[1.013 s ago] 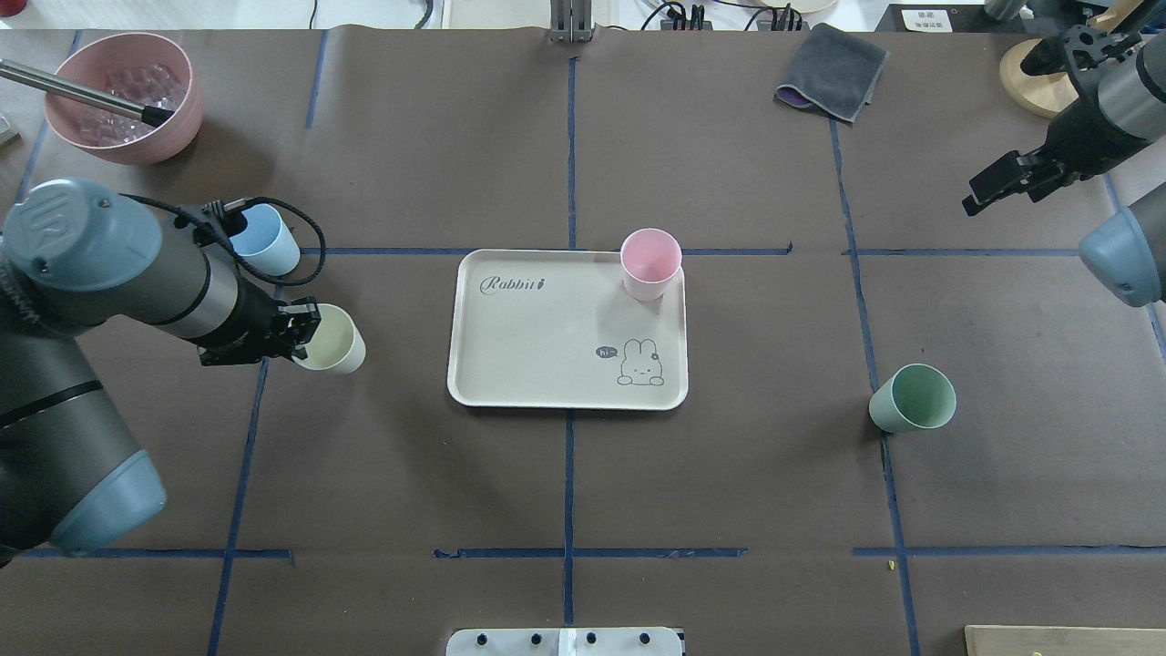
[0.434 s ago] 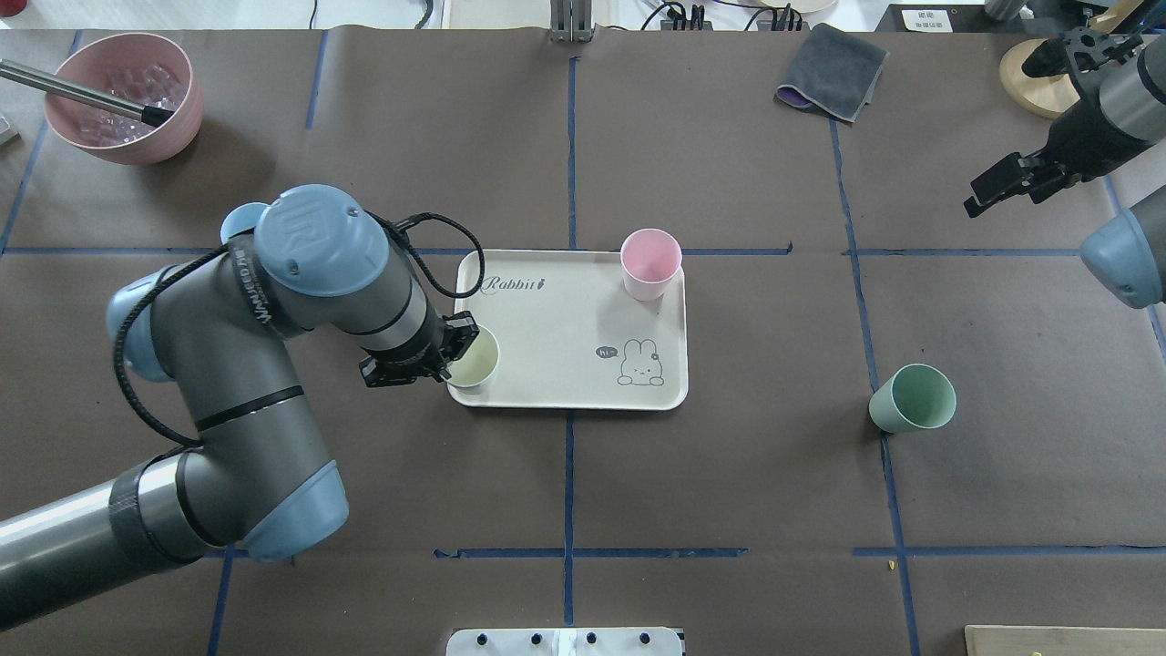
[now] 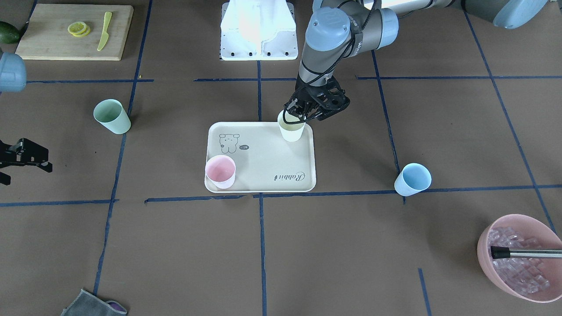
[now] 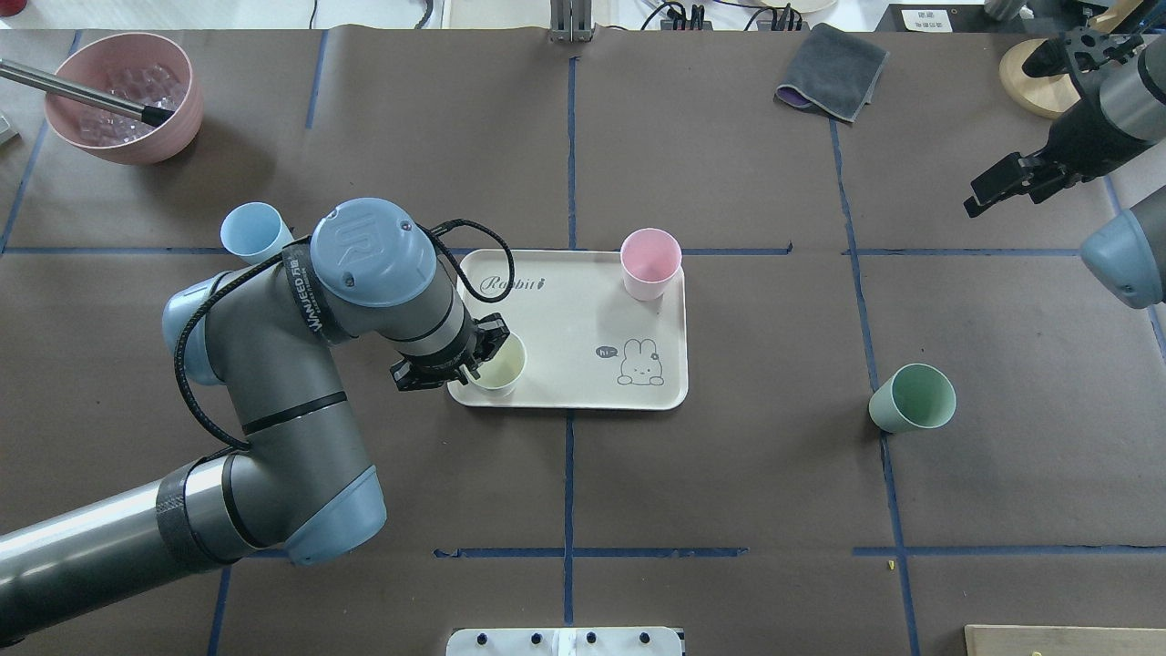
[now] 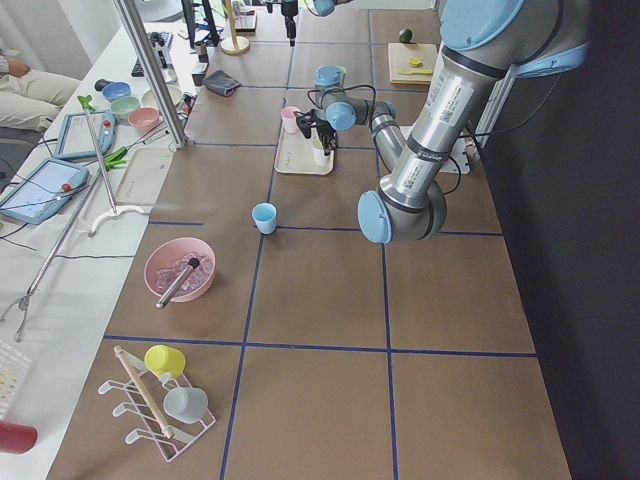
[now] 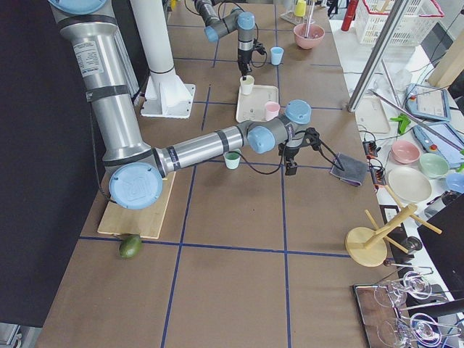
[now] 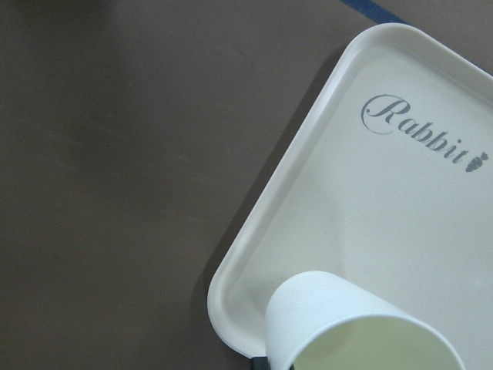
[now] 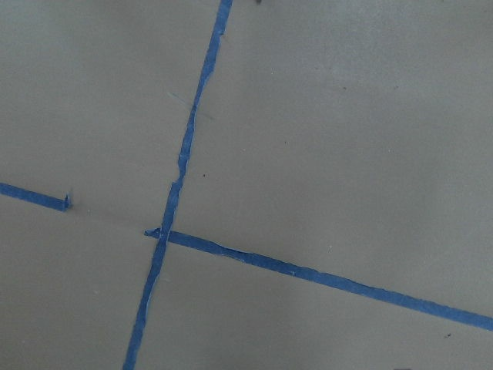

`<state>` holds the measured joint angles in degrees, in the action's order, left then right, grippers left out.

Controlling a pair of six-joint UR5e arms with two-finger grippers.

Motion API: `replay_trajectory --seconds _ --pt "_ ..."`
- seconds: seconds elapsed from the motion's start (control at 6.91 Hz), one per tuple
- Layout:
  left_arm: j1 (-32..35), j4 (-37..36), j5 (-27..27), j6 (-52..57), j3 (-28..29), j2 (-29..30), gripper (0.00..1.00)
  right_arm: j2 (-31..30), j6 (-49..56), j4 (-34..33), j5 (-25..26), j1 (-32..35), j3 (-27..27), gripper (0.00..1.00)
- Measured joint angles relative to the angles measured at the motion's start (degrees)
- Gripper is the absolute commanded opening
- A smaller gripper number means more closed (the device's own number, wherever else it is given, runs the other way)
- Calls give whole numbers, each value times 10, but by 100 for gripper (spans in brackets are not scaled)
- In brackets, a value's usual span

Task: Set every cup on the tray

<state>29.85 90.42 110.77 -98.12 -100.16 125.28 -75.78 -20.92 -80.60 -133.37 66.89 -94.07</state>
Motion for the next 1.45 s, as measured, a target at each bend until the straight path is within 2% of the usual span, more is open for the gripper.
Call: replay_trajectory --seconds 0.29,0.58,0.87,1.16,1.45 --pt "10 -8 5 12 -24 -10 100 -10 -48 1 3 -1 -32 99" --pt "48 -40 40 89 -100 -61 100 -64 -117 2 23 -21 -108 99" --pt "78 -59 59 170 -153 -114 100 -148 -205 12 97 -98 -197 99" --pt "88 -62 62 188 -163 -129 100 -223 -294 108 168 -192 -227 99" --pt "89 -62 62 190 -164 -131 100 -261 -315 162 183 -236 -230 98"
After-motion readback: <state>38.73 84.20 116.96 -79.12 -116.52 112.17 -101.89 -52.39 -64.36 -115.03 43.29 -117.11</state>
